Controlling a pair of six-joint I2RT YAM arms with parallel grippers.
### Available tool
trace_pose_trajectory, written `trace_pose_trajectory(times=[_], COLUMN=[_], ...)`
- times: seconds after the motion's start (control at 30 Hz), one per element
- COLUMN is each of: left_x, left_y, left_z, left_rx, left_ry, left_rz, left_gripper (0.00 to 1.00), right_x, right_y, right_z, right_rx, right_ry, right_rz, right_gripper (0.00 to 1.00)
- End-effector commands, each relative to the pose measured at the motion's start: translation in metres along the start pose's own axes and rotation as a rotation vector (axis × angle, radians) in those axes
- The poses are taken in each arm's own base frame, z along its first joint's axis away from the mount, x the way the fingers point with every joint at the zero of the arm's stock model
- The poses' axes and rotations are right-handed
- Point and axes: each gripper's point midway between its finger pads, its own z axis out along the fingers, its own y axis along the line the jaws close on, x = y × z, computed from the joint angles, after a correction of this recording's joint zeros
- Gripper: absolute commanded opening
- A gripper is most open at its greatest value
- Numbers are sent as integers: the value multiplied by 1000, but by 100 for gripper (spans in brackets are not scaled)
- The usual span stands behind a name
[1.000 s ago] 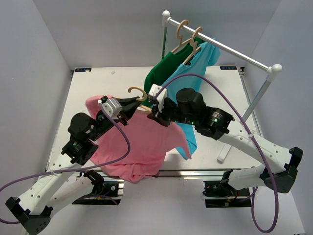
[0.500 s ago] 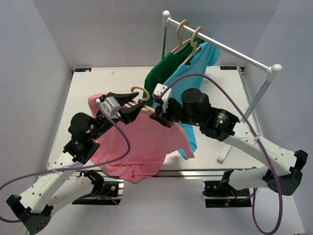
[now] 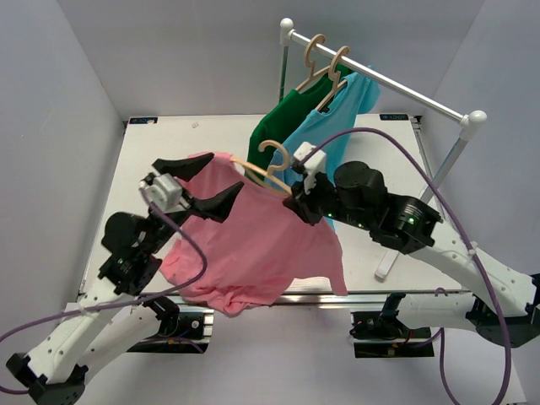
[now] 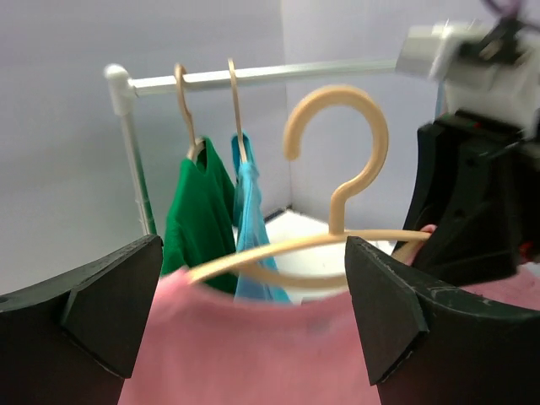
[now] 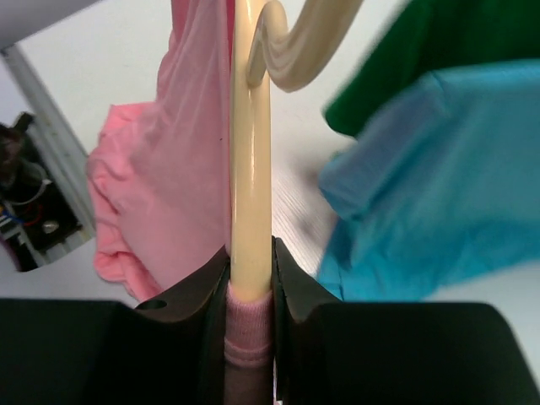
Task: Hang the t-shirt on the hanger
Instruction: Place the hanger at the clothesline.
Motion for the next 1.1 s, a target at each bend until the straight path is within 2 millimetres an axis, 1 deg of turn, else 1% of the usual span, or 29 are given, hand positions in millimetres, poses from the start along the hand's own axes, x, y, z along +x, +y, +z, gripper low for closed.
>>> trace_pose_trajectory(times=[0.0,0.03,0.07,0.1,0.13,0.17,0.2,0.23,0.27,0.3,0.33,0.37,0.4,0.43,0.47,0.5,0.53,0.57,0.6,0.63,0.7,0.73,0.77,0.83,0.87,0.97,1.0,1.07], left_x=[-35,-40,-46,-48,-51,-52,-49,-52,-46,-43,-46,-41,-41,-39,-37,-35,-32,-31,-26,-24,-20,-17,-11,-6,-3,8,12,18], left_y=[4,4,2,4,7,11,14,17,17,18,19,20,21,21,22,27,28,31,32,32,35,36,36,41,42,44,45,46], left_z=[-21,-25,-30,-32,-35,-35,-34,-34,-29,-27,-25,-21,-20,-18,-17,-15,-14,-12,-10,-9,-7,-6,-6,-5,-4,2,2,4], left_rx=[-53,-54,-50,-63,-82,-105,-122,-137,-139,-142,-143,-150,-156,-156,-157,-188,-193,-204,-209,-211,-228,-231,-236,-259,-267,-277,-280,-284], left_ry=[-91,-102,-117,-128,-137,-138,-125,-126,-103,-82,-81,-64,-62,-57,-57,-54,-46,-42,-28,-21,-9,-5,2,5,14,49,61,78], left_rz=[-45,-52,-49,-50,-55,-62,-69,-76,-82,-92,-92,-94,-104,-104,-104,-110,-109,-109,-116,-116,-123,-120,-117,-114,-114,-120,-120,-116], left_gripper=[98,98,98,98,98,98,98,98,98,98,98,98,98,98,98,98,98,98,98,98,98,98,98,98,98,98,98,98], right_x=[-21,-24,-37,-39,-47,-72,-82,-93,-104,-121,-128,-133,-138,-139,-138,-137,-136,-131,-128,-121,-106,-91,-79,-61,-43,-14,-3,9], right_y=[-38,-48,-53,-56,-61,-62,-62,-63,-63,-63,-58,-59,-65,-71,-78,-84,-95,-98,-101,-107,-112,-116,-117,-117,-117,-120,-121,-122], right_z=[-47,-59,-80,-93,-105,-131,-143,-155,-166,-186,-194,-202,-214,-219,-218,-222,-230,-230,-230,-230,-232,-224,-226,-219,-212,-206,-208,-206], right_rx=[230,293,312,330,351,343,339,336,327,317,286,290,323,353,396,436,503,525,544,589,630,671,681,700,710,768,787,826], right_ry=[-81,-98,-143,-146,-179,-260,-290,-322,-354,-404,-422,-436,-446,-441,-423,-416,-416,-393,-385,-364,-332,-284,-267,-234,-185,-122,-87,-53], right_rz=[126,146,162,168,179,183,173,148,138,134,117,106,116,122,134,147,164,161,168,177,194,200,210,242,239,294,299,336], right_gripper=[0,0,0,0,0,0,0,0,0,0,0,0,0,0,0,0,0,0,0,0,0,0,0,0,0,0,0,0])
